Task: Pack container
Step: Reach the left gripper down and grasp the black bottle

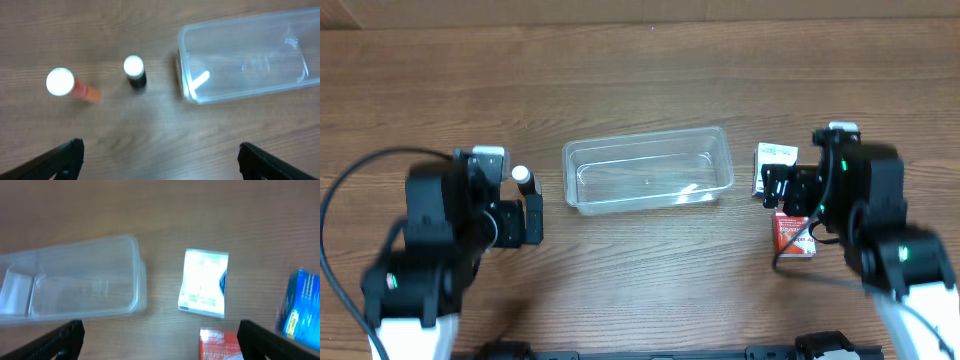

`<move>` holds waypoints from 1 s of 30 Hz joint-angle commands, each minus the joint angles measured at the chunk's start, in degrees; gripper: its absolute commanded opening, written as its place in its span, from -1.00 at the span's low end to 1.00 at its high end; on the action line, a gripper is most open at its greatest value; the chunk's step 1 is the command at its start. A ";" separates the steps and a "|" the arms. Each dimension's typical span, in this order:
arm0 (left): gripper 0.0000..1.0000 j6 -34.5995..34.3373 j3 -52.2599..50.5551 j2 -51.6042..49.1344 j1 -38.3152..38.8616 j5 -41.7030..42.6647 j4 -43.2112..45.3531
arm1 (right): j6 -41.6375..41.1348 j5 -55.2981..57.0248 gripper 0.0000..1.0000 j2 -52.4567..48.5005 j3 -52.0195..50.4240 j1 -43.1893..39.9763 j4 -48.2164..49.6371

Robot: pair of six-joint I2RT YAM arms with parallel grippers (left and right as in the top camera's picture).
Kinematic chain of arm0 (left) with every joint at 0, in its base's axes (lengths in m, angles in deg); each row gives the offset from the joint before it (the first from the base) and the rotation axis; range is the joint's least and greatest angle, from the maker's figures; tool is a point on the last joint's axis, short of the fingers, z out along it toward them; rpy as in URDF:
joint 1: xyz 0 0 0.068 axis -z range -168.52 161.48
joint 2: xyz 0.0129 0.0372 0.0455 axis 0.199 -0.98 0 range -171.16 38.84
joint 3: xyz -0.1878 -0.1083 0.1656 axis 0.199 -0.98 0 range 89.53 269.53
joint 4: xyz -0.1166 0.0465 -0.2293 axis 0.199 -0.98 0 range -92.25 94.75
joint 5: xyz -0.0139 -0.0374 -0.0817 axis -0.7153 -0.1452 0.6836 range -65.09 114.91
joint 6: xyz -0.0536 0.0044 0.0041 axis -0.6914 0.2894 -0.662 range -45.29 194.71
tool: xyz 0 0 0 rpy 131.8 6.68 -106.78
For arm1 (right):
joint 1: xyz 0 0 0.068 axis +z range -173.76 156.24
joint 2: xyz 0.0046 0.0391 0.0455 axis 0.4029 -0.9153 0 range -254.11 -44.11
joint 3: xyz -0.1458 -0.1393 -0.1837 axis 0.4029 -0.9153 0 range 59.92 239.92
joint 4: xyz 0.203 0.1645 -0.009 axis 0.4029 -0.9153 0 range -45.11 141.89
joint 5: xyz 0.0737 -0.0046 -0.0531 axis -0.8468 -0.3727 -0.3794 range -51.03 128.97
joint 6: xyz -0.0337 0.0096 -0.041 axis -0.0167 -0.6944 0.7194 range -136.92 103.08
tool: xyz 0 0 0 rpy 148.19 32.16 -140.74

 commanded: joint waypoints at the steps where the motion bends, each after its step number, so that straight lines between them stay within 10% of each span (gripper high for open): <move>1: 1.00 -0.98 11.21 -7.72 -0.68 0.50 -7.85 | -0.02 -0.87 1.00 -7.43 9.66 0.04 -7.74; 30: 1.00 -6.49 17.53 -42.18 -0.70 -4.24 -6.58 | -0.02 2.34 1.00 -11.26 13.11 0.04 -11.43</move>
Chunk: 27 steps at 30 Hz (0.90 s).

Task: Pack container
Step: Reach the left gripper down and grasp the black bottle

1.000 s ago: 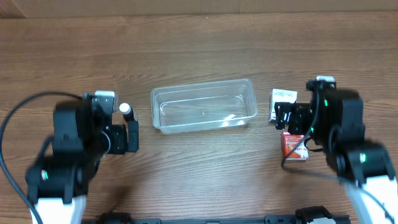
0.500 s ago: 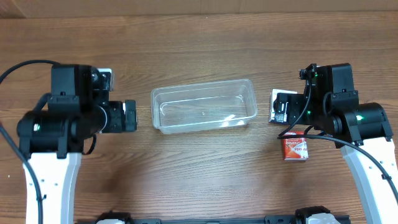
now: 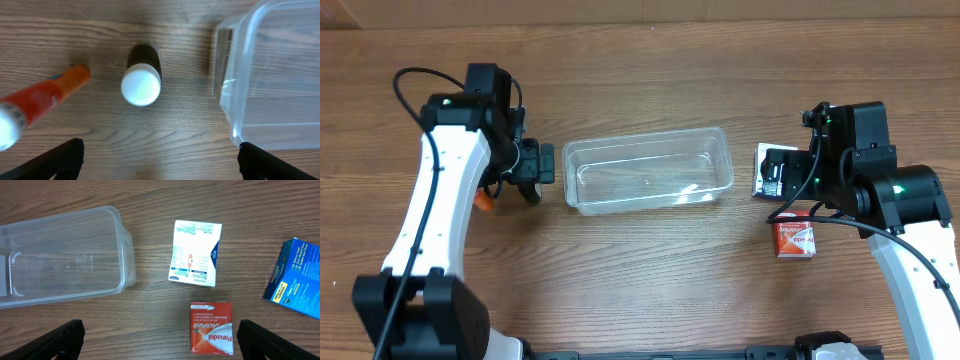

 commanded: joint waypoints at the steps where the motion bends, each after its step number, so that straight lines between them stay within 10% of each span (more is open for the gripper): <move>1: 1.00 -1.01 0.94 -3.10 -0.70 -0.76 0.48 | -0.04 0.66 1.00 0.50 1.99 0.04 0.31; 27: 0.85 -2.43 0.90 -11.91 -2.82 -0.55 7.56 | -0.11 0.57 1.00 0.50 1.99 0.04 -1.86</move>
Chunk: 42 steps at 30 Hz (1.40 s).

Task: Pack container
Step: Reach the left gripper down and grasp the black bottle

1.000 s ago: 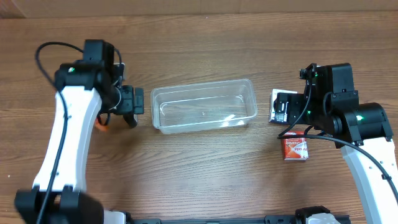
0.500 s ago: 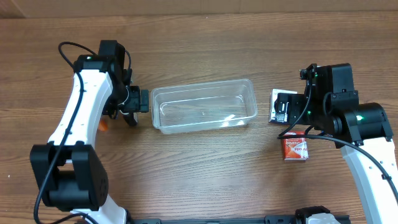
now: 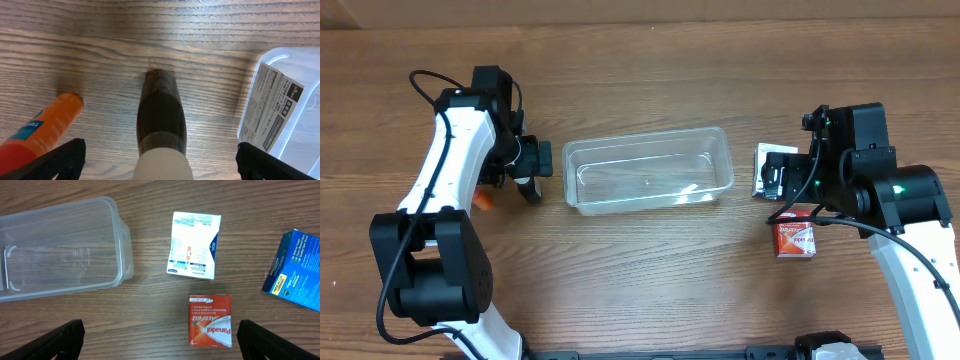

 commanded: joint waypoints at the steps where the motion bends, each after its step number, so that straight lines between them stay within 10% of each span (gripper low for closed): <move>1: 0.80 -1.70 0.90 -0.46 0.02 -0.55 0.61 | -0.09 0.50 1.00 0.50 1.99 0.04 -0.11; 42: -0.63 -2.12 0.74 -0.83 0.02 0.07 -2.82 | -0.24 -0.11 1.00 0.50 1.99 0.04 -2.21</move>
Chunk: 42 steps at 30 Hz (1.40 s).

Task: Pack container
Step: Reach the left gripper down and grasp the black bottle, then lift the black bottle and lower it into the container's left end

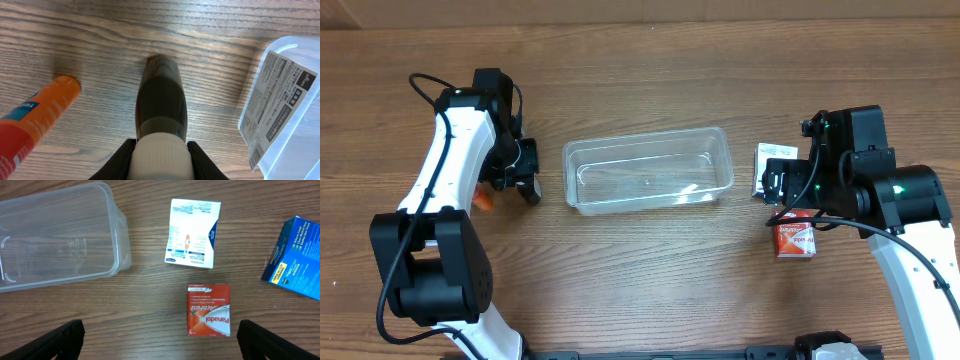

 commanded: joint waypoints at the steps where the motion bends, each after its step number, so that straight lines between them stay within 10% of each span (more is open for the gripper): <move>1: -0.76 0.04 0.76 -0.79 0.02 0.02 -0.13 | -0.24 -0.07 1.00 0.50 1.99 0.04 0.28; 25: -0.92 -0.85 32.37 2.43 8.90 6.08 -15.04 | -0.22 0.59 1.00 0.50 1.99 0.04 0.50; 42: -0.92 -4.09 19.17 0.00 17.64 3.43 -8.48 | -0.22 0.59 1.00 0.50 1.99 0.04 0.48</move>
